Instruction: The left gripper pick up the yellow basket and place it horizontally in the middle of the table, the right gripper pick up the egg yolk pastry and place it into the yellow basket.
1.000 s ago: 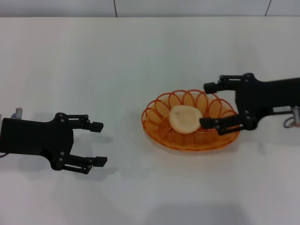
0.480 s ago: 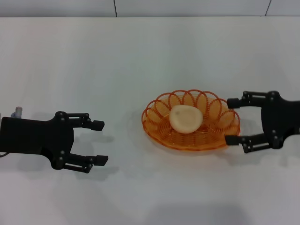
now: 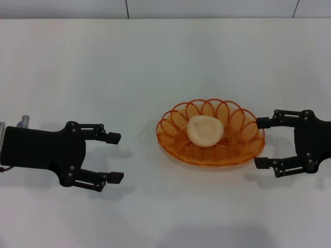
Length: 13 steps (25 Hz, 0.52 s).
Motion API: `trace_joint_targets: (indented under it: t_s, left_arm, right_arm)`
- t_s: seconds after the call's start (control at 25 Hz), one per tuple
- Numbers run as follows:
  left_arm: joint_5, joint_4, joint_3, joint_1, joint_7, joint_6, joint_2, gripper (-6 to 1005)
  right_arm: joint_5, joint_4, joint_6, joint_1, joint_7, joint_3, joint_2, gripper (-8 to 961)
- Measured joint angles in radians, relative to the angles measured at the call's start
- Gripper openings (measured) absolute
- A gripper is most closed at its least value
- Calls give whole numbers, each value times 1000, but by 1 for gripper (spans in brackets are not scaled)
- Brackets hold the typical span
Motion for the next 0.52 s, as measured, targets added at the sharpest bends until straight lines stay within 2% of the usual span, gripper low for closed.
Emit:
trace_joint_targets:
  t_s: [0.52]
  left_arm:
    - [6, 0, -1, 0, -4, -7, -1, 833]
  right_arm:
    - [0, 1, 6, 0, -7, 8, 4, 877]
